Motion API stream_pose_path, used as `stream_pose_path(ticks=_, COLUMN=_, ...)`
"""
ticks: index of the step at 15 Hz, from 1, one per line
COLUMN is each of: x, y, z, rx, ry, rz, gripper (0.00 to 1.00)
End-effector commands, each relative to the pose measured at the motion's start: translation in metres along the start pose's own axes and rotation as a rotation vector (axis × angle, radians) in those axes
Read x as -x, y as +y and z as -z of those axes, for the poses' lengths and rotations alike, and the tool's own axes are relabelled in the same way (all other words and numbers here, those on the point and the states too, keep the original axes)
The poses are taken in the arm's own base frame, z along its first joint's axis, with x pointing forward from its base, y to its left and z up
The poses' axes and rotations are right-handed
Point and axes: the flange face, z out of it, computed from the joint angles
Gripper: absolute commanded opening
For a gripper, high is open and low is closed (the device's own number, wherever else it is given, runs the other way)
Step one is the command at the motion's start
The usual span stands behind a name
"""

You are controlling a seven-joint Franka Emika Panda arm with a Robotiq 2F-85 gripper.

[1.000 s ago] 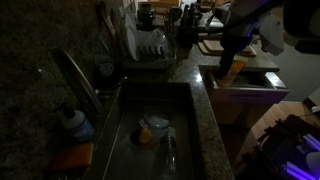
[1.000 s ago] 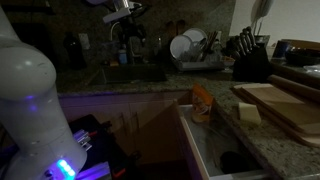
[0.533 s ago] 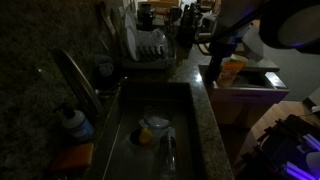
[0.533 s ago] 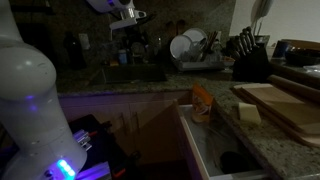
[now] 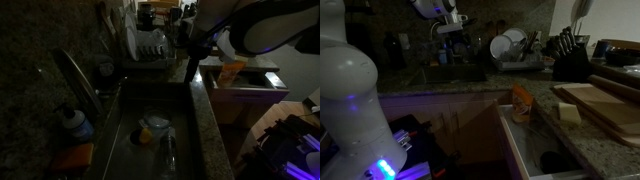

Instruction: Open the tap

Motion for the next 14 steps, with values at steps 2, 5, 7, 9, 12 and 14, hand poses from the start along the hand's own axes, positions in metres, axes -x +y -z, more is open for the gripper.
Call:
stream_pose_path(ticks=2, x=0.0, y=0.0, z=0.001, rx=0.0, ry=-0.001, rz=0.0, gripper=1.0)
stream_pose_path(ticks=5, x=-0.027, y=-0.002, z=-0.022, rx=-0.089, ry=0.016, rz=0.057, gripper=1.0)
stream_pose_path(ticks=7, x=-0.054, y=-0.014, z=-0.029, rx=-0.094, ry=0.017, rz=0.145, gripper=1.0)
stream_pose_path(ticks=9, x=-0.079, y=-0.027, z=-0.031, rx=-0.121, ry=0.038, rz=0.222, gripper=1.0)
stream_pose_path(ticks=12, x=-0.113, y=-0.042, z=-0.038, rx=-0.182, ry=0.091, rz=0.307, gripper=1.0)
stream_pose_path(ticks=14, x=-0.128, y=-0.041, z=-0.045, rx=-0.235, ry=0.098, rz=0.306, gripper=1.0)
